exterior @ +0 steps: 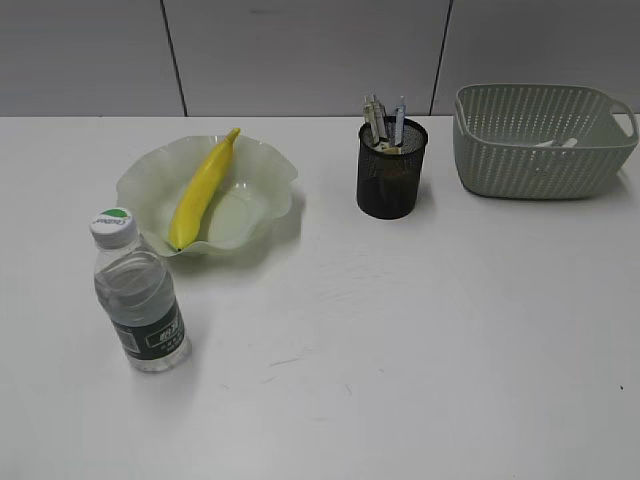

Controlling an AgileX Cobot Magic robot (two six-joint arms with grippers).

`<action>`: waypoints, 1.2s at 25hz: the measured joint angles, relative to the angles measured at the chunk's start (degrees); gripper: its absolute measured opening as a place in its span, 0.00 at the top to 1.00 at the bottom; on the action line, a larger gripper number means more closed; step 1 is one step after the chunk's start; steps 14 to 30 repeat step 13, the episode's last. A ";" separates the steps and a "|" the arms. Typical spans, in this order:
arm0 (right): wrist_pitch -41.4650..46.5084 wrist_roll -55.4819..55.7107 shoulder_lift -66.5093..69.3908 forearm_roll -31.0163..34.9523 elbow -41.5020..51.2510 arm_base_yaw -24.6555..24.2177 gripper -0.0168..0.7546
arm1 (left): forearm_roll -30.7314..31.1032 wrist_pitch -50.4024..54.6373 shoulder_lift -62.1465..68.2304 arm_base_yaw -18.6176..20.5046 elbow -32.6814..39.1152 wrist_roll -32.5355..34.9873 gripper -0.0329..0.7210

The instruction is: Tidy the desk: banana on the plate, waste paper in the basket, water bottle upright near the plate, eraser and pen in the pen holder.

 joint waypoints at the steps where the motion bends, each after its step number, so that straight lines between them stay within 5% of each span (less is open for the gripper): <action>1: 0.00 0.01 0.00 -0.01 0.00 0.00 0.50 | 0.00 0.00 0.00 0.00 0.00 0.00 0.39; 30: 0.00 -0.29 0.00 0.11 0.00 0.00 0.50 | 0.08 0.00 0.00 0.00 0.00 0.00 0.39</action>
